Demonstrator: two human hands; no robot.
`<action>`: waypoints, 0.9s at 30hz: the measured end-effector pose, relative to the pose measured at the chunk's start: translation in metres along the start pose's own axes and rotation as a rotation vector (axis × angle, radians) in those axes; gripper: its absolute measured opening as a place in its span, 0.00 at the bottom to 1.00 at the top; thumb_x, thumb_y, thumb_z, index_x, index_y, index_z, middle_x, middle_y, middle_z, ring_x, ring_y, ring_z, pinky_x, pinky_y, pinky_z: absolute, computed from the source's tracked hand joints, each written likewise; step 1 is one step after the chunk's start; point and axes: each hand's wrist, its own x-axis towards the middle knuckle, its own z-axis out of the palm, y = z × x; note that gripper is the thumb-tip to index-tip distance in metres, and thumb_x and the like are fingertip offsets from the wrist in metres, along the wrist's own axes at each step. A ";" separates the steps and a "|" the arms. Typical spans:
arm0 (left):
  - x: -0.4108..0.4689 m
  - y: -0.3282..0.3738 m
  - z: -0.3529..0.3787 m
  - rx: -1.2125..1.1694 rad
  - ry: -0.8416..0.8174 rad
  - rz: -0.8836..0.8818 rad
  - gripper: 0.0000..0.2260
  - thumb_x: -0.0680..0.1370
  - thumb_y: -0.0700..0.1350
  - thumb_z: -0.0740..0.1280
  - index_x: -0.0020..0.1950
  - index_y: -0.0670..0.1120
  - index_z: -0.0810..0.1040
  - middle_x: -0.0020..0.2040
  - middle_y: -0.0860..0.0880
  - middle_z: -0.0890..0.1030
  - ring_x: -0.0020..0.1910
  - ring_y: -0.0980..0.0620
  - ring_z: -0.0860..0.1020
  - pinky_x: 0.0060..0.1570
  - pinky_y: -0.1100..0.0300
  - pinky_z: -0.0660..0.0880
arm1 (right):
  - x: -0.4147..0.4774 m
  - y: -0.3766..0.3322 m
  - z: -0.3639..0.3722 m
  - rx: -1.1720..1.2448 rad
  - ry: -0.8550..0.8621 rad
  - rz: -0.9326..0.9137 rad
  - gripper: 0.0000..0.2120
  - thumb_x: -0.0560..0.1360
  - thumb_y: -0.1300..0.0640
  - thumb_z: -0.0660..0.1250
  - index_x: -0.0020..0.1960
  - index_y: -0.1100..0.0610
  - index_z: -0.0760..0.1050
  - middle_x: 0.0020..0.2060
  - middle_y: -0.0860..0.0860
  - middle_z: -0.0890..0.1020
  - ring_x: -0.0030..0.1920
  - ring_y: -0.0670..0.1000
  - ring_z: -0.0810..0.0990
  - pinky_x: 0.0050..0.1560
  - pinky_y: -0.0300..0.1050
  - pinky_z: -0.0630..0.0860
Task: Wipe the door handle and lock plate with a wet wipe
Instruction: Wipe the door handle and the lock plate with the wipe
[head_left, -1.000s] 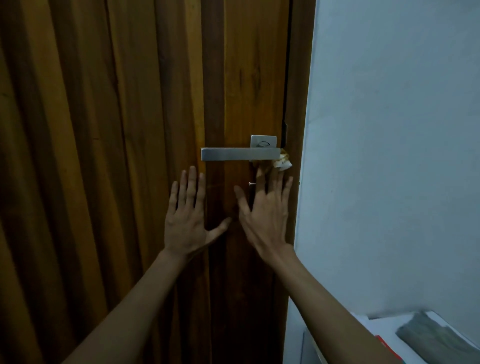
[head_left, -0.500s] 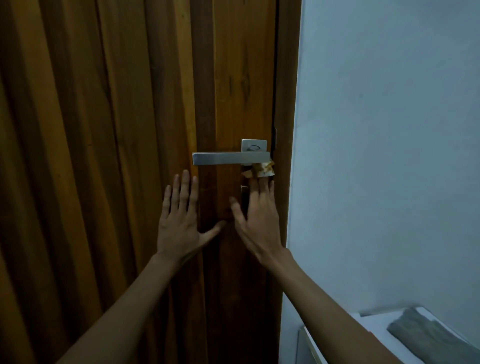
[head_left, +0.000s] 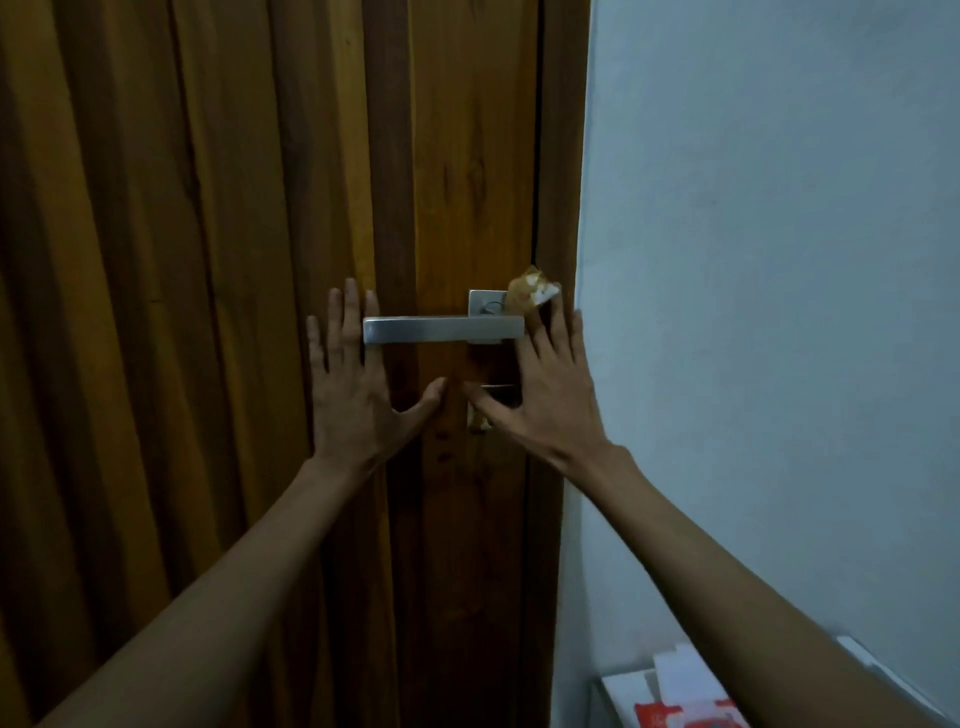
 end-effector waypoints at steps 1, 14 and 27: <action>0.000 -0.001 0.000 0.003 0.009 0.004 0.48 0.74 0.71 0.58 0.80 0.38 0.50 0.80 0.38 0.50 0.80 0.43 0.46 0.78 0.42 0.48 | 0.008 0.005 -0.005 -0.011 -0.012 -0.032 0.46 0.75 0.30 0.57 0.80 0.58 0.50 0.80 0.53 0.51 0.79 0.57 0.40 0.78 0.61 0.42; 0.001 0.002 -0.001 0.000 0.032 0.006 0.48 0.74 0.70 0.60 0.80 0.38 0.51 0.80 0.38 0.51 0.80 0.42 0.47 0.78 0.41 0.49 | 0.003 0.017 -0.012 0.011 -0.084 -0.096 0.45 0.75 0.32 0.59 0.80 0.55 0.47 0.80 0.51 0.49 0.79 0.56 0.37 0.78 0.60 0.41; 0.001 0.000 -0.001 -0.009 0.047 0.030 0.46 0.75 0.70 0.59 0.79 0.38 0.52 0.80 0.36 0.54 0.80 0.41 0.49 0.77 0.40 0.51 | 0.117 0.056 -0.076 -0.478 -0.412 -0.961 0.41 0.75 0.32 0.56 0.80 0.50 0.48 0.77 0.52 0.53 0.79 0.61 0.40 0.76 0.64 0.40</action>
